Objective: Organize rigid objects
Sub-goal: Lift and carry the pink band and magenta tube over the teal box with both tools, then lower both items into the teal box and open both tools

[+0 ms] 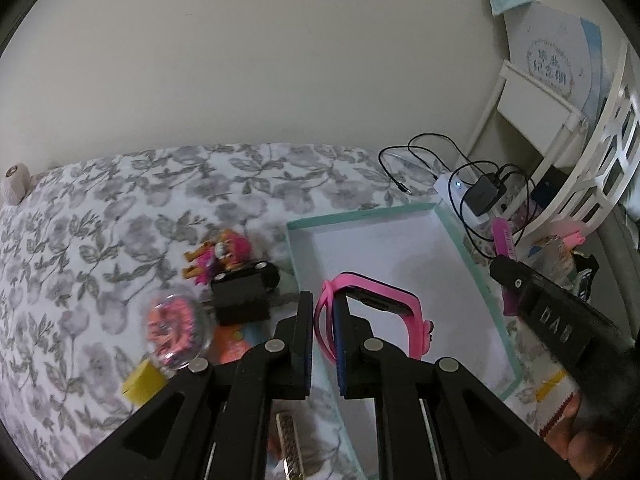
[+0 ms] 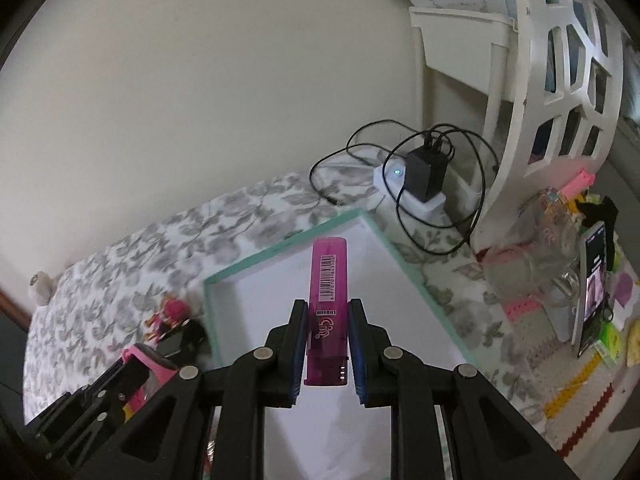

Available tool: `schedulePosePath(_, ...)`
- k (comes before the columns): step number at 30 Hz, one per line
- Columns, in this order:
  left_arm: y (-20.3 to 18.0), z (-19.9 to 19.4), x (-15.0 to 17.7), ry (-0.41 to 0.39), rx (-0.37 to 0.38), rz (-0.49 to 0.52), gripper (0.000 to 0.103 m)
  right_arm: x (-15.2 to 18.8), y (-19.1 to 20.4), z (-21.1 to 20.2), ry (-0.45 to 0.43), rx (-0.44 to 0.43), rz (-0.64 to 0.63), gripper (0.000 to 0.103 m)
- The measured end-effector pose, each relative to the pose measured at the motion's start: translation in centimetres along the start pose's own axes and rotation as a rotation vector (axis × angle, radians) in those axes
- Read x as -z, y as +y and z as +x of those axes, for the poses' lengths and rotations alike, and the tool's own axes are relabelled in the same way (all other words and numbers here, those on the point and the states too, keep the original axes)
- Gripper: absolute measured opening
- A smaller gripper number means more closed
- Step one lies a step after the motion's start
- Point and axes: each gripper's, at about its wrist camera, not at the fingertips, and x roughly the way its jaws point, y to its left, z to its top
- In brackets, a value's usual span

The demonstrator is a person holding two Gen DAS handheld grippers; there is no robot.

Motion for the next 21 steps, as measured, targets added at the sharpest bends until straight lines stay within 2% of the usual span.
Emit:
schedulePosePath(3, -0.7, 2.1, 0.3, 0.013, 0.006, 0.005, 0.01, 0.3, -0.3, 1.6, 0.02, 0.008, -0.026, 0.021)
schedulePosePath(8, -1.7, 5.5, 1.5, 0.068, 0.009, 0.034, 0.01, 1.2, -2.0, 4.9, 0.084, 0.012, 0.003, 0.021)
schedulePosePath(16, -3.9, 7.7, 3.3, 0.101, 0.025, 0.099, 0.01, 2.6, -4.4, 7.3, 0.148, 0.033, 0.047, 0.021)
schedulePosePath(21, -3.9, 8.5, 3.6, 0.124, 0.026, 0.096, 0.01, 2.6, -4.9, 7.6, 0.17, 0.039, 0.054, 0.021)
